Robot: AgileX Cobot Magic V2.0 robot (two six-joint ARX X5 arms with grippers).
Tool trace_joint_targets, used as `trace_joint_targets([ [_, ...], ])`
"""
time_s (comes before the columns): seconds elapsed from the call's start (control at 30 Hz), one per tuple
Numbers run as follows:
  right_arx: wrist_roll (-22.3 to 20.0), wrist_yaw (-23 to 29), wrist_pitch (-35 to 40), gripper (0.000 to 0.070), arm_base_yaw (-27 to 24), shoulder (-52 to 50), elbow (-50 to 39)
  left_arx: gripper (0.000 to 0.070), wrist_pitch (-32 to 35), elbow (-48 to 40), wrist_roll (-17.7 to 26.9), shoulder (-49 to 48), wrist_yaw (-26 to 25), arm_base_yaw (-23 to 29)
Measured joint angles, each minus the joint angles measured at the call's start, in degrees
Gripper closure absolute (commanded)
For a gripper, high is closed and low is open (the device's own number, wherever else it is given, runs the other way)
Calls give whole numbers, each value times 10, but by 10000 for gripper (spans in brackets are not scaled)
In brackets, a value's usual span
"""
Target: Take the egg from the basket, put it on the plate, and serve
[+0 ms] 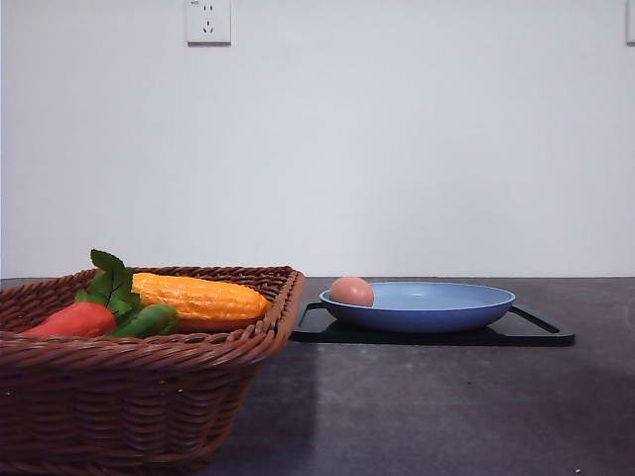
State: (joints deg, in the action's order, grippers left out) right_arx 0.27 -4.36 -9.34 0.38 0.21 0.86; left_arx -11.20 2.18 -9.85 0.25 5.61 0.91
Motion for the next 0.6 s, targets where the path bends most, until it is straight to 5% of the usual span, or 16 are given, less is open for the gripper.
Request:
trace_joint_targets([
  [0.6, 0, 0, 0, 700, 0, 0, 0, 700, 0, 0, 0, 0, 0, 0],
])
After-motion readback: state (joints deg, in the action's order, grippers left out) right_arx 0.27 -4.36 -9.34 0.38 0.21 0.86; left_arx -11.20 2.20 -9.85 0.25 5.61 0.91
